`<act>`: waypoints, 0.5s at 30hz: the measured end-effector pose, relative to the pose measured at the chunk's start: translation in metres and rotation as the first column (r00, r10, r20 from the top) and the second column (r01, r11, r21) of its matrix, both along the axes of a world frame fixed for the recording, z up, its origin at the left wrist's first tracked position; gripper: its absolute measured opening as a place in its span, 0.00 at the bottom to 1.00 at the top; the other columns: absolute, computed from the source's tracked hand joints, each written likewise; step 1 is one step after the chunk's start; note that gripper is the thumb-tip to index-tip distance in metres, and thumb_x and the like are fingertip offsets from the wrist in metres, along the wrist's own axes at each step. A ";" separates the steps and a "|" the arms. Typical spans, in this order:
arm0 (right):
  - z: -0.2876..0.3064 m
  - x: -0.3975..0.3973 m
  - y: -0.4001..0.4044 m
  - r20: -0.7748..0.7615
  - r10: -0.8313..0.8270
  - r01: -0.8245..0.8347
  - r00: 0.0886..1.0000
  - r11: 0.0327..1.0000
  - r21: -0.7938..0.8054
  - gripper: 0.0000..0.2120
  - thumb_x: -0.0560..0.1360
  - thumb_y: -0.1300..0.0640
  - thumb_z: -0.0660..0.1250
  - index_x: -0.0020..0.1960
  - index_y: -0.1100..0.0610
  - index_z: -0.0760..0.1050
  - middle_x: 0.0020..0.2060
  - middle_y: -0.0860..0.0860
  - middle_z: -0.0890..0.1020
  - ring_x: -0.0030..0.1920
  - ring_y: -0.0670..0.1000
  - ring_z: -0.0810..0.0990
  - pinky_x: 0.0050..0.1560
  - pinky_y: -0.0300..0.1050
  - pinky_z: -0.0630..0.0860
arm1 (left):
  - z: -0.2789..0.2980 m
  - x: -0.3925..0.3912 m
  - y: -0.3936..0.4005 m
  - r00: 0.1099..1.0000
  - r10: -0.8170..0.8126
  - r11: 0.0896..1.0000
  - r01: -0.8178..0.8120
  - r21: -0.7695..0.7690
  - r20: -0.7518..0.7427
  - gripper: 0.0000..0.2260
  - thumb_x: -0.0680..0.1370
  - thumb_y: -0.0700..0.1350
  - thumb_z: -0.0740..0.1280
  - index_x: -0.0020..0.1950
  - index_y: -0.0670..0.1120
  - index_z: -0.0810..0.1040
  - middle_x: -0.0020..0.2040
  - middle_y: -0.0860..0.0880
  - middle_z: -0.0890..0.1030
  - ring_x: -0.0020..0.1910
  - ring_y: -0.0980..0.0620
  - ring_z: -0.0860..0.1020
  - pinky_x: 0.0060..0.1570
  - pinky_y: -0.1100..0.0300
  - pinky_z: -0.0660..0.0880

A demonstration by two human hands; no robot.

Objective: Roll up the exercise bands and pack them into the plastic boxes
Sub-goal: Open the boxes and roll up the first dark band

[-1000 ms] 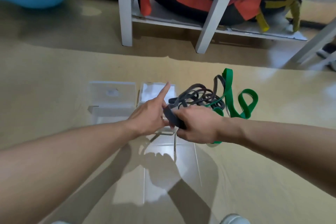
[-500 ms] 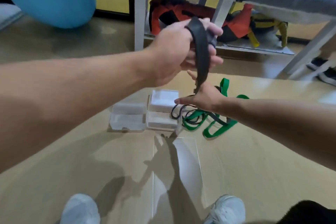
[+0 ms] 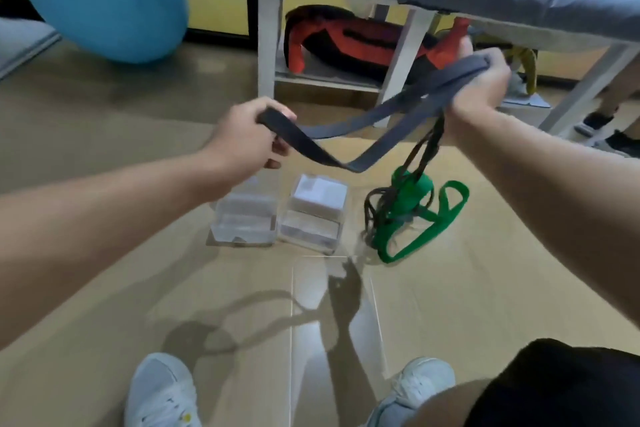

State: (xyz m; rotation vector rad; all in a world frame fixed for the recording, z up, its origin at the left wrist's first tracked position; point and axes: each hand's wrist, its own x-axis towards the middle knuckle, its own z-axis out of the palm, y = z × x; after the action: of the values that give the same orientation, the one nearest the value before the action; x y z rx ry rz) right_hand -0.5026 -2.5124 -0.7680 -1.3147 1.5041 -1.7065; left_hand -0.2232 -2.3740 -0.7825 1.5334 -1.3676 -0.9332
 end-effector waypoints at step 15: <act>0.037 -0.029 -0.003 -0.751 -0.221 0.144 0.622 0.975 -0.168 0.15 0.79 0.39 0.61 0.49 0.51 0.73 0.51 0.50 0.79 0.50 0.50 0.78 0.55 0.47 0.77 | -0.037 -0.007 -0.016 0.986 -0.149 0.987 0.143 0.074 0.078 0.09 0.83 0.41 0.63 0.51 0.51 0.82 0.44 0.49 0.86 0.47 0.48 0.86 0.52 0.46 0.82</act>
State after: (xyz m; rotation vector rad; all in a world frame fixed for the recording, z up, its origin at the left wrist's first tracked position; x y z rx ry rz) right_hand -0.5318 -2.5149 -0.7310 -2.1898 2.0894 -1.3739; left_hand -0.2304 -2.3897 -0.8199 1.5543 -1.5386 -1.0245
